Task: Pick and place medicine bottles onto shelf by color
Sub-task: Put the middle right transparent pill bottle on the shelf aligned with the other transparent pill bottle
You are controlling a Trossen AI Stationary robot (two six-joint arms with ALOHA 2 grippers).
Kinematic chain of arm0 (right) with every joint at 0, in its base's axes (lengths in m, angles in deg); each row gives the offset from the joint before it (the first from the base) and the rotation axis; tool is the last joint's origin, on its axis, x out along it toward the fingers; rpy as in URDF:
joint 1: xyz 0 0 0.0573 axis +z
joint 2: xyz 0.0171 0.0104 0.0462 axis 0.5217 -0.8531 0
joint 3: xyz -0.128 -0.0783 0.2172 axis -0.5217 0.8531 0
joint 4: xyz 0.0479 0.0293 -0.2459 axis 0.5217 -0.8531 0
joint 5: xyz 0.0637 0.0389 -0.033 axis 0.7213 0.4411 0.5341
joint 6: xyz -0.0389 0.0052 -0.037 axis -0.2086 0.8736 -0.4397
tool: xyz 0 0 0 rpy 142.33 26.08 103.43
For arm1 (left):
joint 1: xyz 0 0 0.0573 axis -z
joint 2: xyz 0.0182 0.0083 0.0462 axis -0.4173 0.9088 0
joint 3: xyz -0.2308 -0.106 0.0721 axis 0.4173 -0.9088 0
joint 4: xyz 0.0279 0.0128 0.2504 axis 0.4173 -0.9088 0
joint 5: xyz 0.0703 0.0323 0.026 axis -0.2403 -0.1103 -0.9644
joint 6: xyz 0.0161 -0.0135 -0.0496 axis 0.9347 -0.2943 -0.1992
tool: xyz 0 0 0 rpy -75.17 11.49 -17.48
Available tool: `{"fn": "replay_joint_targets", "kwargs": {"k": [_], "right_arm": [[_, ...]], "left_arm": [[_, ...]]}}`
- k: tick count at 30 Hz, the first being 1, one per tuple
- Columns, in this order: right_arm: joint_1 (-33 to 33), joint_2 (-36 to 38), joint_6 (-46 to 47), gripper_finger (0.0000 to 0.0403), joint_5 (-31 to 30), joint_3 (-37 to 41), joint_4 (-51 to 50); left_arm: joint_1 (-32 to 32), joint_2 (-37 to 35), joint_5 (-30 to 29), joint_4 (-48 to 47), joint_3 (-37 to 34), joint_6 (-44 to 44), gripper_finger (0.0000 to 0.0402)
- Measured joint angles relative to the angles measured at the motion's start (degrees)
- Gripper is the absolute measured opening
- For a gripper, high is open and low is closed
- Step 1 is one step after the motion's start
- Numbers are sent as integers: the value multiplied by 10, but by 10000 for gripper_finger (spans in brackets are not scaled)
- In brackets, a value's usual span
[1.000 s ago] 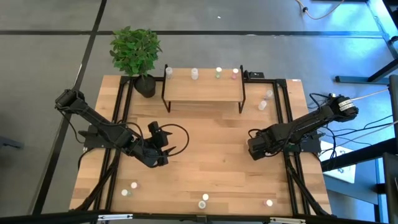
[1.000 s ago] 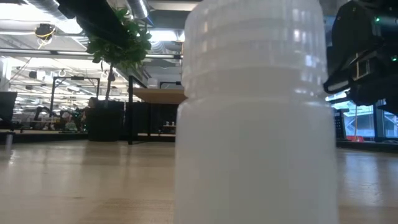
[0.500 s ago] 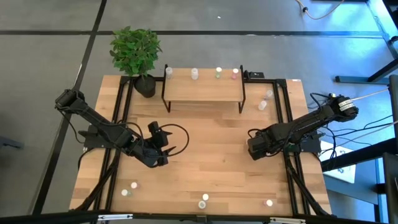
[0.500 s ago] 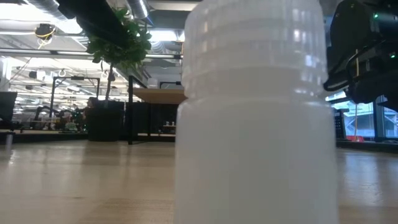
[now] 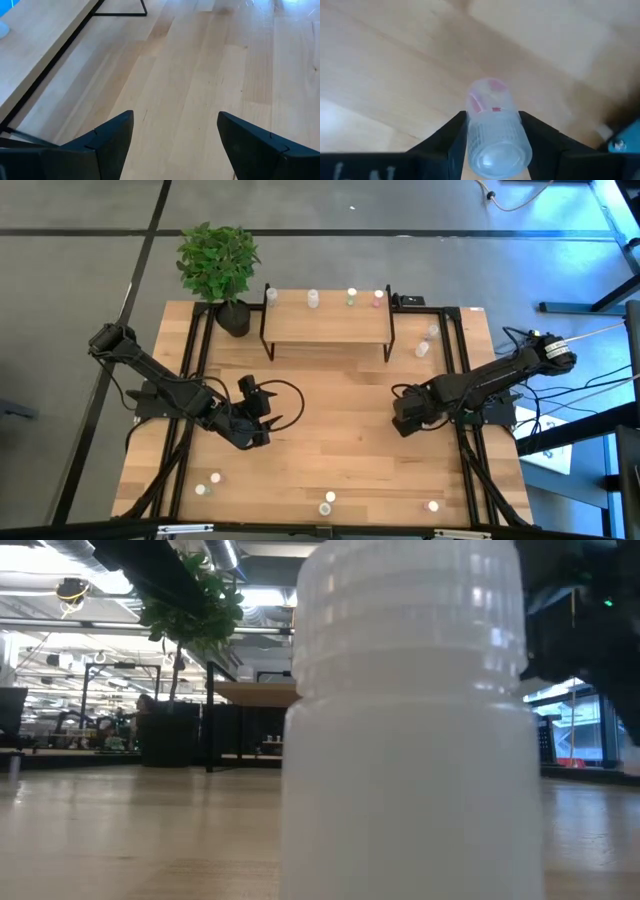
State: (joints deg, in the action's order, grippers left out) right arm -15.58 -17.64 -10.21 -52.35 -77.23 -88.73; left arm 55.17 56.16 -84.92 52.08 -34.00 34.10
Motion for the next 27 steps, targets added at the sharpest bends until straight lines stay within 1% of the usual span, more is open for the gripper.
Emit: {"fn": "replay_joint_targets", "kwargs": {"k": [3,7,15,19,27], "right_arm": [[-15,0,-33,156,-22,-29,0],[-33,0,-88,157,-27,-69,2],[-59,-10,-199,156,-74,-146,-1],[-77,-55,-276,156,-83,-202,-1],[-114,-186,-480,157,-82,-346,0]], "left_arm": [[0,0,0,0,0,0,283],[0,0,0,0,0,1,283],[0,0,0,0,0,11,283],[0,0,0,0,0,14,283],[0,0,0,0,0,11,283]]}}
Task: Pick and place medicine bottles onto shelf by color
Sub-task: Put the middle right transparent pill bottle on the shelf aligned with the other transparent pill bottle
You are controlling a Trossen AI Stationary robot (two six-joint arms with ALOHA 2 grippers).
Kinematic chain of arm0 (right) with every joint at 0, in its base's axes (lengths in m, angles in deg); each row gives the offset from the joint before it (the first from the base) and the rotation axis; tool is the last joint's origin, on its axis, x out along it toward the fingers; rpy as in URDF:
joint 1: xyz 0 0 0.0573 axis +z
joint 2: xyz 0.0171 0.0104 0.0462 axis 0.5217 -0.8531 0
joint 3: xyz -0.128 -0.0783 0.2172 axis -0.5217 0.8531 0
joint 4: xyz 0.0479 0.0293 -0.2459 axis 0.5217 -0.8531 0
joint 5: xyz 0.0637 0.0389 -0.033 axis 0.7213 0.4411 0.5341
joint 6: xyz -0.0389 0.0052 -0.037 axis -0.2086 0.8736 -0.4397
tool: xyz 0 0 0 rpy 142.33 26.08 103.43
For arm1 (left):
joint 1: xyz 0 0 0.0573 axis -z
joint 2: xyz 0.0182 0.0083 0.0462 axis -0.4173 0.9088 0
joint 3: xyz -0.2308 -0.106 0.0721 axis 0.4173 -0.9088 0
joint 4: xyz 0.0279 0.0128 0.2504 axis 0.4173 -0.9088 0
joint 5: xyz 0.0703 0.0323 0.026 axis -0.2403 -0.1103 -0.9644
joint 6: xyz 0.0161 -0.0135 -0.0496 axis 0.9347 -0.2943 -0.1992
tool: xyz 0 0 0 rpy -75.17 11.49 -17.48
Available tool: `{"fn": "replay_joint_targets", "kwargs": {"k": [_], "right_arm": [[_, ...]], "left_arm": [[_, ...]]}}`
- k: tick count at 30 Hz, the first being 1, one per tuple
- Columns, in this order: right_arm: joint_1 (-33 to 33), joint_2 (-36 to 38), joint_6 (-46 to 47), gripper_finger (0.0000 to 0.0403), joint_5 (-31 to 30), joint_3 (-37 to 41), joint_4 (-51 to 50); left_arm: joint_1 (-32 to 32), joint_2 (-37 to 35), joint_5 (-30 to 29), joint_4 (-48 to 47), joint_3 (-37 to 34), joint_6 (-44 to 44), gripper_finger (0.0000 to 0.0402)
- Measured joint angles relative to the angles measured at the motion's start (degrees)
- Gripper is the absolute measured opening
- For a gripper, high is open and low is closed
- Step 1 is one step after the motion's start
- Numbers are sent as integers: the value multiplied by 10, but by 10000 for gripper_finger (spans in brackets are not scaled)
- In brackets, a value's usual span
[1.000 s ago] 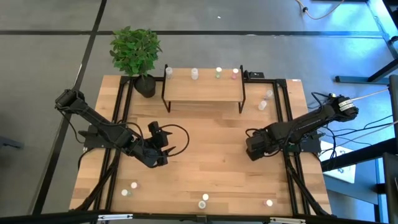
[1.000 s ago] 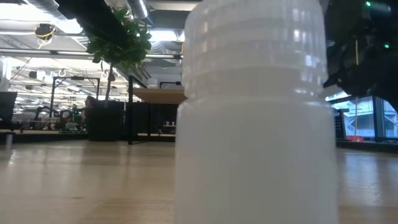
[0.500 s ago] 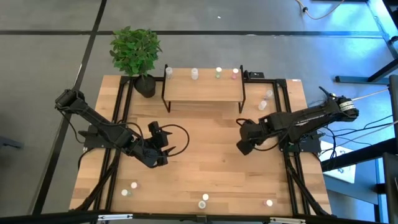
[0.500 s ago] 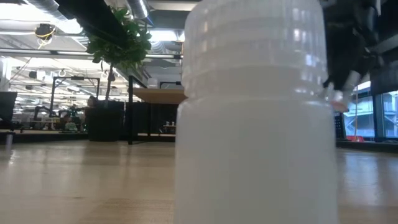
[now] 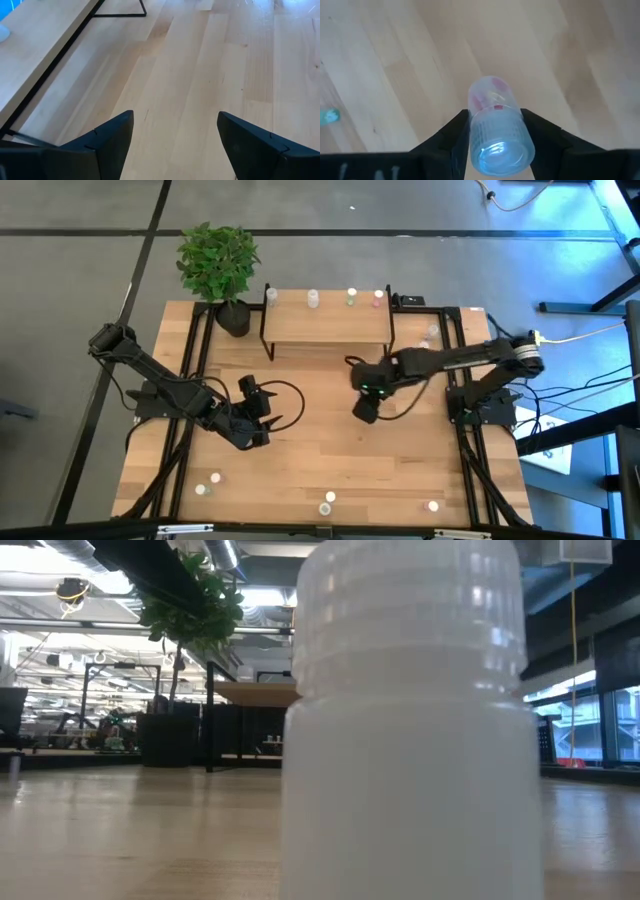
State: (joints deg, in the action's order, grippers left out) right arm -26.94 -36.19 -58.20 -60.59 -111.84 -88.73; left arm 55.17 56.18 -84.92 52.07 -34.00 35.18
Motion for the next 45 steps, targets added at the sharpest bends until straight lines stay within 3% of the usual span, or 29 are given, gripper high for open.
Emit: {"fn": "replay_joint_targets", "kwargs": {"k": [8,16,30,45], "right_arm": [[-25,-125,-132,159,0,-151,-37],[-41,-220,-195,160,0,-237,-58],[-48,-337,-242,160,0,-286,-45],[-48,-357,-260,161,1,-284,-29]], "left_arm": [[0,0,10,0,0,-1,283],[10,0,15,0,0,-13,283],[31,0,14,0,0,-31,283],[31,0,13,0,0,-30,283]]}}
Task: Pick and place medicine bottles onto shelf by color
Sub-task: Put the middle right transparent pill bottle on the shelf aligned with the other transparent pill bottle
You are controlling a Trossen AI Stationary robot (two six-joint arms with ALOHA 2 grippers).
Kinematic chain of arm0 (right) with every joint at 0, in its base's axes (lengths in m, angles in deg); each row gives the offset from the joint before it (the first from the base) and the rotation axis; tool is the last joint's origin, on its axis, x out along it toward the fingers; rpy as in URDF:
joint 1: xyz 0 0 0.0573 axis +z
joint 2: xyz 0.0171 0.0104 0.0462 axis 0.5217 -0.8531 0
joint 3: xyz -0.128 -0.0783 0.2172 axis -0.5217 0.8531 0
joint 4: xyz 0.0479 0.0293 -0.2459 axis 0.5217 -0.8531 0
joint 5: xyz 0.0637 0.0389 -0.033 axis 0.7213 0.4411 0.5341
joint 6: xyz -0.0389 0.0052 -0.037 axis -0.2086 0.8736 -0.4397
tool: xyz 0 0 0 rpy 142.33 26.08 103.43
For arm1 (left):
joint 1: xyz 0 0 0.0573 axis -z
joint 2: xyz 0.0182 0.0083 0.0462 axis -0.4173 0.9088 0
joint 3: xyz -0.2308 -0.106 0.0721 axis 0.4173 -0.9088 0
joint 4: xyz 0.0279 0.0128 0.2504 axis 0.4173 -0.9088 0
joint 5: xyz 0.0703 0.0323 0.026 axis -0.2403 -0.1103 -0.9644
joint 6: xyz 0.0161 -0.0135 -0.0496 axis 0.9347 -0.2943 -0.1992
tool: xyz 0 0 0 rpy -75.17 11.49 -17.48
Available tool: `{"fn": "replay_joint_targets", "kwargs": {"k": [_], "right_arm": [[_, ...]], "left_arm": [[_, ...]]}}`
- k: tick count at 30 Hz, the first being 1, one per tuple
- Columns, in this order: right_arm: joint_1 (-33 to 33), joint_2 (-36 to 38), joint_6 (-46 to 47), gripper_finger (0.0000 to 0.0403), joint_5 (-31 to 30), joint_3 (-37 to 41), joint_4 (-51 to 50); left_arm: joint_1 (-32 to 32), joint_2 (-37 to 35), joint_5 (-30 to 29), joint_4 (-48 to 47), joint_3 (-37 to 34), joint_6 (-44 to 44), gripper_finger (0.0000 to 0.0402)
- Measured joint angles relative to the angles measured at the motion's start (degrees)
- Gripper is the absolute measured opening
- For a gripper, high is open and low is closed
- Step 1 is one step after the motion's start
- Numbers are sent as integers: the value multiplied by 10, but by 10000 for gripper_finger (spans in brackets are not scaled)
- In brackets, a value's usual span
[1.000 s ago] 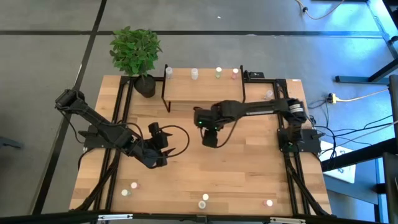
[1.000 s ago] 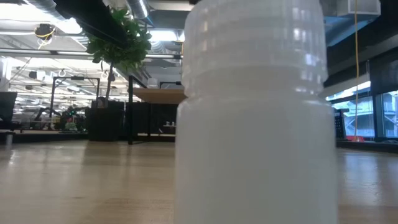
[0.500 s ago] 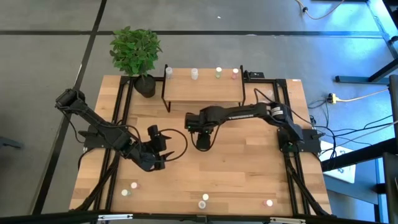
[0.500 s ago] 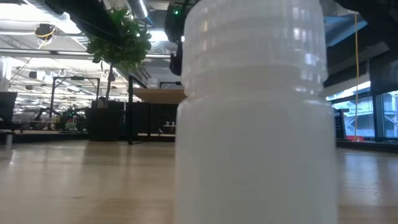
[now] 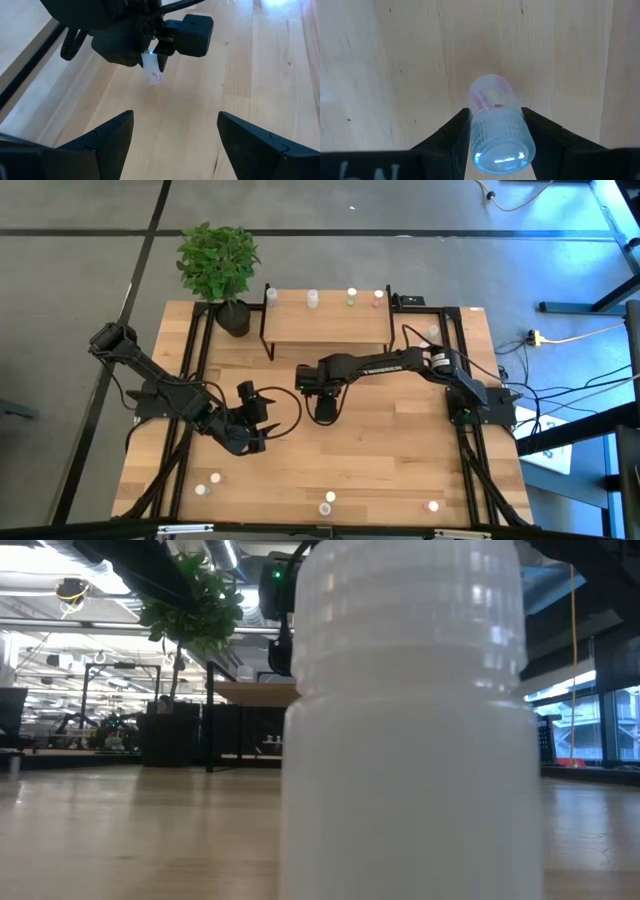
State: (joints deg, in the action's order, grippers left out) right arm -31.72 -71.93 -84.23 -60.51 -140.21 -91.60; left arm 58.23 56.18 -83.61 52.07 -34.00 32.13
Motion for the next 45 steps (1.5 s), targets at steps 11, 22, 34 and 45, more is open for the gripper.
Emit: {"fn": "replay_joint_targets", "kwargs": {"k": [11,22,34,45], "right_arm": [[0,0,-4,181,0,1,6],[0,0,-5,180,3,1,14],[0,0,-6,198,3,1,20],[0,1,-35,236,0,-1,20]], "left_arm": [[0,0,0,0,0,0,283],[0,0,0,0,0,0,283],[0,0,0,0,0,0,283],[0,0,0,0,0,0,283]]}}
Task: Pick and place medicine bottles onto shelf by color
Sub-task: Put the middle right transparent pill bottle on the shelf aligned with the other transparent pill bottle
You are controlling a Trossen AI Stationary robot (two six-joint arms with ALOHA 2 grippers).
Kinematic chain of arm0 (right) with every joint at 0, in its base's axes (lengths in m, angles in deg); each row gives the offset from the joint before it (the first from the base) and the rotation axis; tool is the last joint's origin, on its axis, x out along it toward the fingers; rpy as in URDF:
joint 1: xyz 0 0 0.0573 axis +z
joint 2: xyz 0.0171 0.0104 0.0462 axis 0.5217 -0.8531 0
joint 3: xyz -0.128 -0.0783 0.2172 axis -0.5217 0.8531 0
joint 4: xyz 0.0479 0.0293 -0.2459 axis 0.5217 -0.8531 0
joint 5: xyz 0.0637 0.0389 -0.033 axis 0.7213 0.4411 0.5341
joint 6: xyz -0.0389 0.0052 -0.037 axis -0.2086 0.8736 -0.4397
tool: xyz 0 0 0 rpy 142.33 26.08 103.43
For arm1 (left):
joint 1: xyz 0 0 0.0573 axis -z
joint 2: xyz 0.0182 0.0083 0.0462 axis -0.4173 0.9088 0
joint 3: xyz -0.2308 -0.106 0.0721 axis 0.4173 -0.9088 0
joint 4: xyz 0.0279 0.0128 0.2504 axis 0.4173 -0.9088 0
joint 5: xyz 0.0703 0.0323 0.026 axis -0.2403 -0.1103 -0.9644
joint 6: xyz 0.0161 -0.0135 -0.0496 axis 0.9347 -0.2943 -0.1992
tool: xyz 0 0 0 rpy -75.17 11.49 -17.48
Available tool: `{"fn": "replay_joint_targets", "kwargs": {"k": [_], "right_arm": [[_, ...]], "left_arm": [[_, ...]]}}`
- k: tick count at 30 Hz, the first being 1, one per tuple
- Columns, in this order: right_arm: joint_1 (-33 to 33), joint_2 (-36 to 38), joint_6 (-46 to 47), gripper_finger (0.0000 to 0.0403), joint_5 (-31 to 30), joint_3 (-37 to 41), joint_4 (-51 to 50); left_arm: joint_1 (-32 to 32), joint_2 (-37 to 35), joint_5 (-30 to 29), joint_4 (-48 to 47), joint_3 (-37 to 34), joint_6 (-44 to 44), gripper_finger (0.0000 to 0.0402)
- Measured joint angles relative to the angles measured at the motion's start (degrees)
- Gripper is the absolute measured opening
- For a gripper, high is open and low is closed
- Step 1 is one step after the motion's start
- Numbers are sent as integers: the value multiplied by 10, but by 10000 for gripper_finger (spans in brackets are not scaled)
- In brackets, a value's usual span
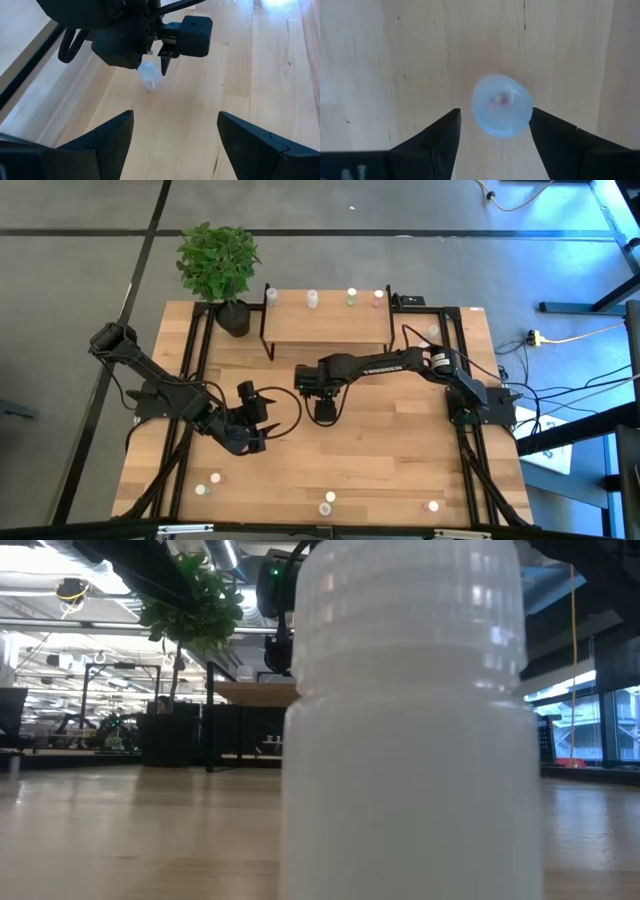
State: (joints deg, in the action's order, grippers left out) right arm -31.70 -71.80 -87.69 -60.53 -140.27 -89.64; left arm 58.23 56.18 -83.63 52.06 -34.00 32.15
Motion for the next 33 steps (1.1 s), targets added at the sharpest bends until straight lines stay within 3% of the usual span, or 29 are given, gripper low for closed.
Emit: {"fn": "replay_joint_targets", "kwargs": {"k": [16,26,33], "right_arm": [[15,37,-1,236,-11,-73,-86],[61,119,98,236,-186,-74,-201],[116,168,123,236,-206,-40,-208]], "left_arm": [[2,0,0,-3,0,-9,283],[-8,0,0,-4,0,-32,283],[-29,0,3,-4,0,-42,283]]}}
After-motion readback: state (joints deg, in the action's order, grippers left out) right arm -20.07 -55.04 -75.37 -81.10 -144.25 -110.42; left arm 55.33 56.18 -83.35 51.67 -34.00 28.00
